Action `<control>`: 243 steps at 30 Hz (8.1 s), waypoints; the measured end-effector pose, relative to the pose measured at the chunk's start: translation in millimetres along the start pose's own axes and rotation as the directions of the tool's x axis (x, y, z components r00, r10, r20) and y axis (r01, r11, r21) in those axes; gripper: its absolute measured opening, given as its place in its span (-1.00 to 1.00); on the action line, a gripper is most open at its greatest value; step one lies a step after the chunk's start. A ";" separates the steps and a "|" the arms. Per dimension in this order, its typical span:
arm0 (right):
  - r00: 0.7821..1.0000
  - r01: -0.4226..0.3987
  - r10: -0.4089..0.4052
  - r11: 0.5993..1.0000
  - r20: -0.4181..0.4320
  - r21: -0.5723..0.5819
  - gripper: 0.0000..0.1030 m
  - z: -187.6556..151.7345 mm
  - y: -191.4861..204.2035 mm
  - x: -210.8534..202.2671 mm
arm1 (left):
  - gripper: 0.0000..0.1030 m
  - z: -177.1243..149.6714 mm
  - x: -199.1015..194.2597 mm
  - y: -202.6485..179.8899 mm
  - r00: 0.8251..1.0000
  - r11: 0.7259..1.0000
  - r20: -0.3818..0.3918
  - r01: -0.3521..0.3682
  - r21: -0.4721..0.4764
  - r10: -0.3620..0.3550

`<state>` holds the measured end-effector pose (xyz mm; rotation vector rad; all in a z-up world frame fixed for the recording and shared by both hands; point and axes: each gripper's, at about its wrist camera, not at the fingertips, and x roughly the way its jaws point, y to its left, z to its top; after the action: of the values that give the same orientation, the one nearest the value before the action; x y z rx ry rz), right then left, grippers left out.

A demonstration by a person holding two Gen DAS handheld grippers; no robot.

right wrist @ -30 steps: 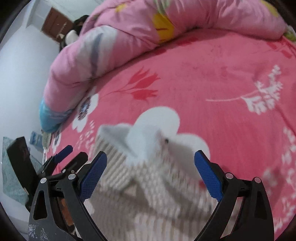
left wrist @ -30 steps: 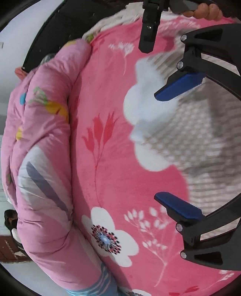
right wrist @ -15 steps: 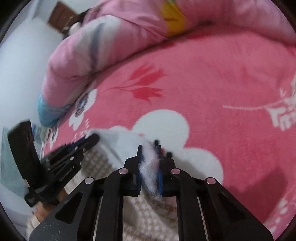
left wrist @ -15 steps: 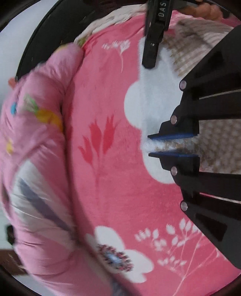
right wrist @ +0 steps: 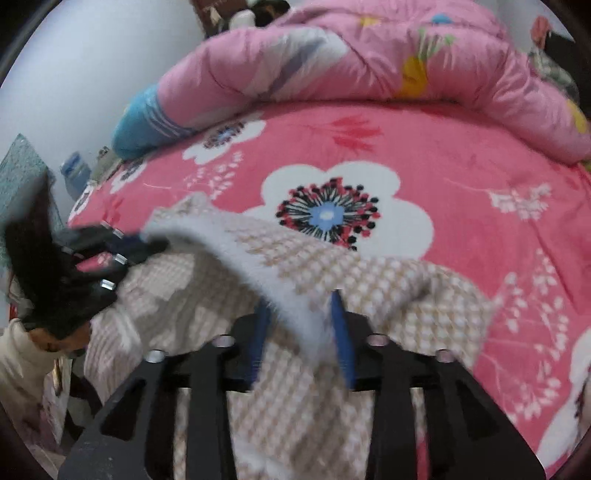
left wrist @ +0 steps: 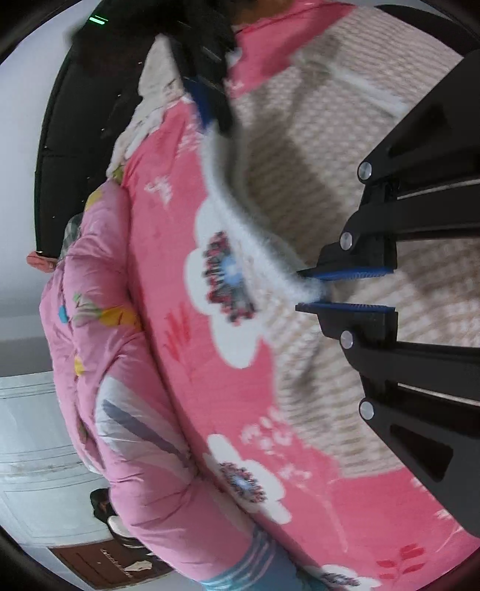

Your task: Fold large clothes

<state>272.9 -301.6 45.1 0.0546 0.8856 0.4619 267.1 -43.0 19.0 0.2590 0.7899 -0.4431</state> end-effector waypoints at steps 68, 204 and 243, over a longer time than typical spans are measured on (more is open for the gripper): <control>0.981 0.172 -0.174 0.985 -0.088 -0.030 -0.32 -39.1 39.7 30.1 | -0.54 -39.9 47.4 49.7 0.978 0.942 0.030 0.207 -0.264 -0.207; 0.975 0.214 -0.220 0.968 0.037 0.131 0.41 -150.7 165.7 2.8 | 0.91 -196.8 -86.3 -3.5 0.968 0.869 -0.149 -0.247 -0.429 0.202; 0.967 0.253 -0.253 0.962 -0.004 0.105 0.07 -164.1 161.9 30.9 | -0.12 -234.8 -106.6 69.6 0.989 0.874 0.147 0.086 -0.478 -0.017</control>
<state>106.2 -166.4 -44.4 0.0385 0.8934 0.1758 87.4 138.8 -58.3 -0.2618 0.7468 -0.2961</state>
